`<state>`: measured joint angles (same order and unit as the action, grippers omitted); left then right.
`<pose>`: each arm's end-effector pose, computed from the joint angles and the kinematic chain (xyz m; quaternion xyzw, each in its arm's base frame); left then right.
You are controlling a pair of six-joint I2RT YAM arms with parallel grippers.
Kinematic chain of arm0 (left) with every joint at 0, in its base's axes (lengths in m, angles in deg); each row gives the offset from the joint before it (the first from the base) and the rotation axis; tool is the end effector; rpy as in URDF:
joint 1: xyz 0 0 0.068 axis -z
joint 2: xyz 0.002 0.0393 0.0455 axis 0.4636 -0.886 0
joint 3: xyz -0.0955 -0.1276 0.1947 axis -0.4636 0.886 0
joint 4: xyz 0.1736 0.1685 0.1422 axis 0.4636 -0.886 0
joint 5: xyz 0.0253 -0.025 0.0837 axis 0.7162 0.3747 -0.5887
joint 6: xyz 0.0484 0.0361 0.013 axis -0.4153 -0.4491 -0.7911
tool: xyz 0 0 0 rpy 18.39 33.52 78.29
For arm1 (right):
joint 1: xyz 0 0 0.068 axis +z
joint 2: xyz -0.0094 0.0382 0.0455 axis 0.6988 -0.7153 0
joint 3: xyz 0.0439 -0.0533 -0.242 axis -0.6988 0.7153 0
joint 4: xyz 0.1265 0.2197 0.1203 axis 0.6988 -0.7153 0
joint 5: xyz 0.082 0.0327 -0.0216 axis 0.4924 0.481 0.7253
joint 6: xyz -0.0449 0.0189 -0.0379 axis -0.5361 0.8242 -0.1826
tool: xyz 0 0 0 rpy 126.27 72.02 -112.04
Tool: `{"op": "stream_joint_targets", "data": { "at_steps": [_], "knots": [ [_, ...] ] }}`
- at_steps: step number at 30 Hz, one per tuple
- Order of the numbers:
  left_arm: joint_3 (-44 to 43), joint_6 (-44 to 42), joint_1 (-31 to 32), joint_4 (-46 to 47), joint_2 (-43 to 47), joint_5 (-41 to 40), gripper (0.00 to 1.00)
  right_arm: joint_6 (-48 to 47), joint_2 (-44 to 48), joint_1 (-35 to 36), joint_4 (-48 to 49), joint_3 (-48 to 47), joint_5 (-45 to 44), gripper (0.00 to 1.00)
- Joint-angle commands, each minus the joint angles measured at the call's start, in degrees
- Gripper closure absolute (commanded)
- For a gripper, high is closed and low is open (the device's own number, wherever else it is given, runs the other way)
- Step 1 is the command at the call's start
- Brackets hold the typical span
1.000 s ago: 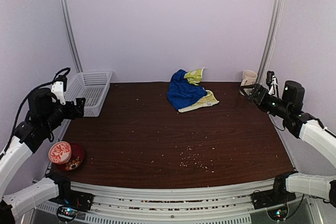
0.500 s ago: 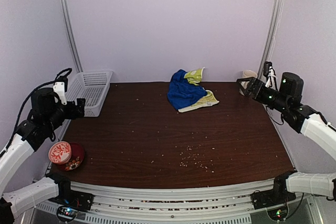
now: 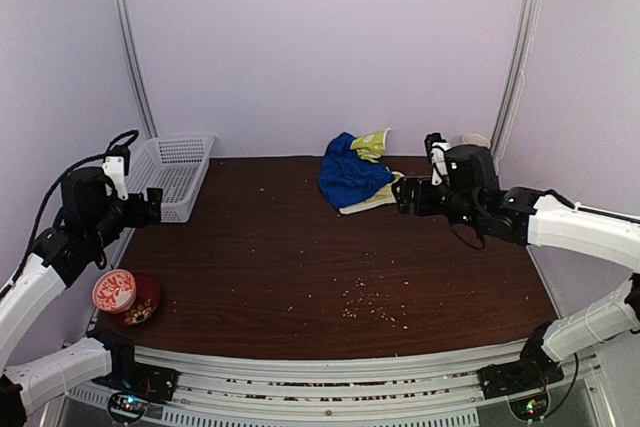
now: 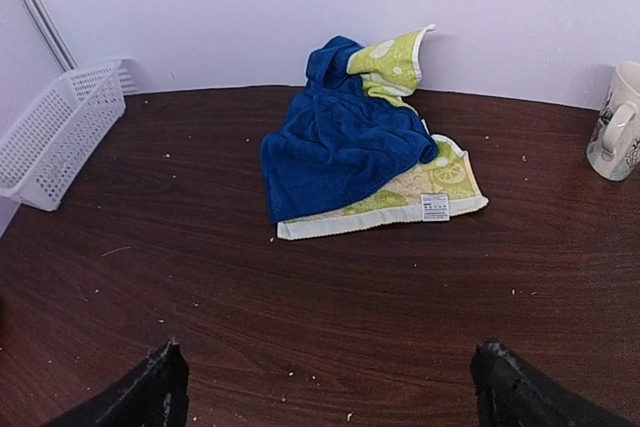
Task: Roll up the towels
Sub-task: Pick up the towel from the towel pile.
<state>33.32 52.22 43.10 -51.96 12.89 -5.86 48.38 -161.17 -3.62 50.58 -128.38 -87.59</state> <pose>0.2117 -0.0439 0.2860 -0.0586 0.8046 -0.0107 0.5908 0.2534 0.2041 0.2616 -0.0878 0.8389 0.1872 0.5035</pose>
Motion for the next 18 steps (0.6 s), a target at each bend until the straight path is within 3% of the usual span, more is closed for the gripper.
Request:
{"op": "stream_joint_targets", "data": {
  "at_steps": [1,13,18],
  "knots": [
    [-0.2,-0.14,0.19,1.42,-0.67,0.89,0.02,-0.13,-7.64,1.22,0.47,-5.31,-5.94,0.02],
    [-0.2,-0.46,0.2,1.46,-0.75,2.07,0.02,1.65,-37.2,-0.94,-3.29,-28.27,-9.18,0.03],
    [-0.2,-0.6,0.2,1.43,-0.81,2.16,0.02,7.3,-46.49,-6.21,-4.5,-38.13,-0.15,0.06]
  ]
}}
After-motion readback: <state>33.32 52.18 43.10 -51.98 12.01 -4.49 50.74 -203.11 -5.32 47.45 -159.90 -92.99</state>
